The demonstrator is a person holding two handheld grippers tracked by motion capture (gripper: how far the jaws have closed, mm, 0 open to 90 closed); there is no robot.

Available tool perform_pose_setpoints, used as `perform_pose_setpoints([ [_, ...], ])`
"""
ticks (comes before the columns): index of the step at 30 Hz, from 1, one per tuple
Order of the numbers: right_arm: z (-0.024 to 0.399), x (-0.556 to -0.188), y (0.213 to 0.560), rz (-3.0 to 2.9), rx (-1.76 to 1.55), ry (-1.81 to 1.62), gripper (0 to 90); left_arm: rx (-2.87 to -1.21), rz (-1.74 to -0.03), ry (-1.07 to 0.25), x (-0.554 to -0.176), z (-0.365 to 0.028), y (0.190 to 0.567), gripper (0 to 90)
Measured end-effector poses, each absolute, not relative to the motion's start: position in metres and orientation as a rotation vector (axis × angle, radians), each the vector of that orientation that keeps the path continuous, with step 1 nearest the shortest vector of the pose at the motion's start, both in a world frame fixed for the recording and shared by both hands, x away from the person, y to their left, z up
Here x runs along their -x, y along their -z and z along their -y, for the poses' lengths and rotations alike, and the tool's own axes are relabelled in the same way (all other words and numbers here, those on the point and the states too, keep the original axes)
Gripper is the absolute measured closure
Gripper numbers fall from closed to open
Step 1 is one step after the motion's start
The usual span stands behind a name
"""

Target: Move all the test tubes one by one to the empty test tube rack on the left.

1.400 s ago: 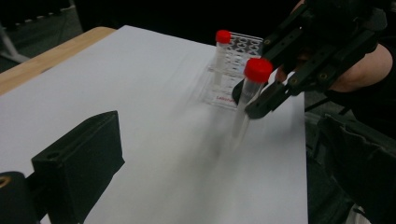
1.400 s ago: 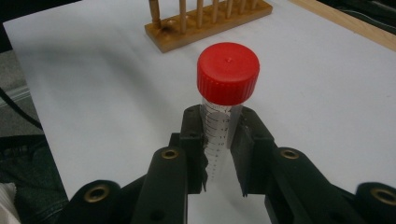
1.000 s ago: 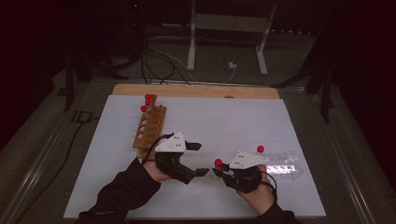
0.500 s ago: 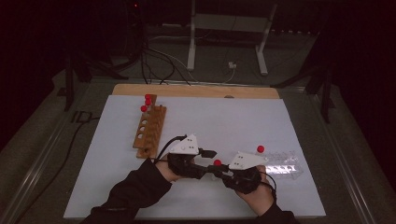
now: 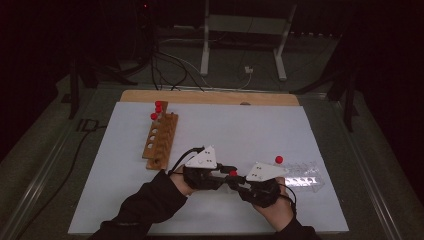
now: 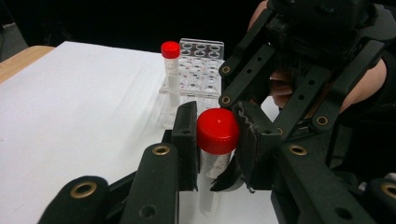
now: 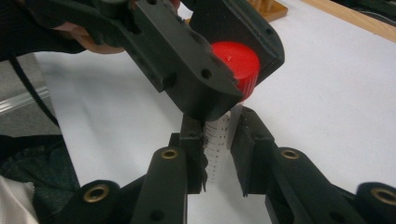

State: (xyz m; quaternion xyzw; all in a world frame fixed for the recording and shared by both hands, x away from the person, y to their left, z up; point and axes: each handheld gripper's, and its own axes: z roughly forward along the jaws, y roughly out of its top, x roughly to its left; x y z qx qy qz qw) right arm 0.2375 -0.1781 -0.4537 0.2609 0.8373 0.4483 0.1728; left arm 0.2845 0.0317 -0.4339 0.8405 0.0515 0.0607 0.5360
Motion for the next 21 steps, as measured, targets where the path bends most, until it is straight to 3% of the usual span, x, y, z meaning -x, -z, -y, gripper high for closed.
perform_pose_setpoints([
  [3,0.180,-0.237,0.453,-2.365,-0.733,-1.293,73.4,-1.996,-0.137,-0.146,-0.286,-0.034,0.432,71.7],
  [9,0.185,-0.234,0.448,-2.321,-0.745,-1.333,62.6,-2.000,-0.164,-0.170,-0.290,-0.044,0.428,71.8],
  [21,0.201,-0.231,0.436,-2.203,-0.809,-1.420,23.8,-1.978,-0.269,-0.258,-0.301,-0.080,0.416,71.9],
])
